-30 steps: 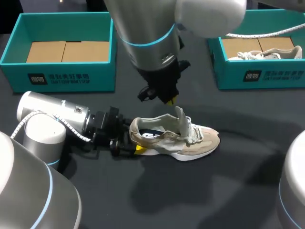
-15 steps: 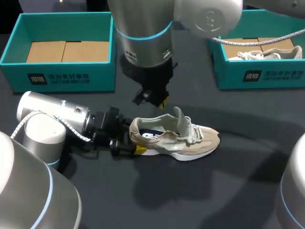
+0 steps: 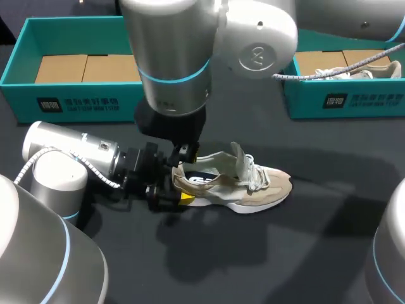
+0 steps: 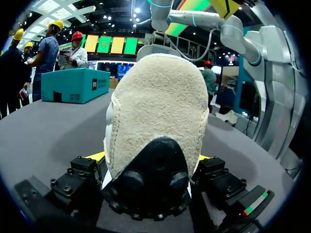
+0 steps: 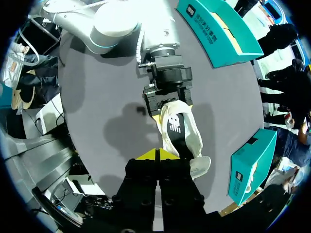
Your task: Take the shoe out of the shoebox, open the shoe tongue, remove and reinsert the insole, then place the shoe into the shoebox
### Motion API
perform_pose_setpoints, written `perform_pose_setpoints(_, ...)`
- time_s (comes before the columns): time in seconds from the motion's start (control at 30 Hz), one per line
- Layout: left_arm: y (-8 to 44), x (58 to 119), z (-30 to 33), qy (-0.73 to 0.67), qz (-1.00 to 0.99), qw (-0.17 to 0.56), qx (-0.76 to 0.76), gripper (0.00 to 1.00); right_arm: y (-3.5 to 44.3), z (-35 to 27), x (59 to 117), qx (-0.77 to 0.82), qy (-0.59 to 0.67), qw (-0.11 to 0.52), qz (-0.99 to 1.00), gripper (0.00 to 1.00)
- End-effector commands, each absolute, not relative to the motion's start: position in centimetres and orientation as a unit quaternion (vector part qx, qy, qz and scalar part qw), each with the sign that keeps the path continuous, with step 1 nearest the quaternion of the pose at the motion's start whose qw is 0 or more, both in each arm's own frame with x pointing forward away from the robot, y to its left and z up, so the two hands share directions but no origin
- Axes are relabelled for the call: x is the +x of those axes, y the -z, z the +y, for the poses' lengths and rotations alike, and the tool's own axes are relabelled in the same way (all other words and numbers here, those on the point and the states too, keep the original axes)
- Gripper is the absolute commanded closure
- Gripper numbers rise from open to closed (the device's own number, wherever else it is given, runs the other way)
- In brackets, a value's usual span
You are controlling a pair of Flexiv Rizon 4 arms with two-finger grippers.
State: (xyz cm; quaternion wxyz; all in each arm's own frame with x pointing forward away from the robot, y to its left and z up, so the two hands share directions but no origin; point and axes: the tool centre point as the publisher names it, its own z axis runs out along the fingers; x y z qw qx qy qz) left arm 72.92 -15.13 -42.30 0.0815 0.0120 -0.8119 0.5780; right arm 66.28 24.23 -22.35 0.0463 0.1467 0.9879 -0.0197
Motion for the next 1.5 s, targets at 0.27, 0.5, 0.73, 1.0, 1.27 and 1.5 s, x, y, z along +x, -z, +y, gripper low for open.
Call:
perform_pose_setpoints(0.27, 42.8, 72.8, -15.5, -0.578, -0.812, 0.081, 0.013, 1.00, 23.3, 25.5, 67.1, 0.132, 0.034, 0.043, 0.990, 1.00)
perform_pose_setpoints(0.5, 42.8, 72.8, -15.5, -0.578, -0.812, 0.081, 0.013, 1.00, 27.2, 24.7, 68.5, 0.116, 0.010, 0.044, 0.992, 1.00)
perform_pose_setpoints(0.73, 42.8, 72.8, -15.5, -0.578, -0.812, 0.081, 0.013, 1.00, 27.8, 24.4, 68.6, 0.118, 0.010, 0.046, 0.992, 1.00)
perform_pose_setpoints(1.0, 42.8, 72.8, -15.5, -0.578, -0.812, 0.081, 0.013, 1.00, 27.8, 24.4, 68.6, 0.118, 0.010, 0.046, 0.992, 1.00)
perform_pose_setpoints(1.27, 42.8, 72.8, -15.5, -0.578, -0.812, 0.081, 0.013, 1.00, 30.2, 24.1, 69.8, 0.089, 0.015, 0.054, 0.994, 1.00)
perform_pose_setpoints(1.5, 42.8, 72.8, -15.5, -0.578, -0.812, 0.081, 0.013, 1.00, 32.4, 22.6, 70.8, 0.101, 0.011, 0.044, 0.994, 1.00)
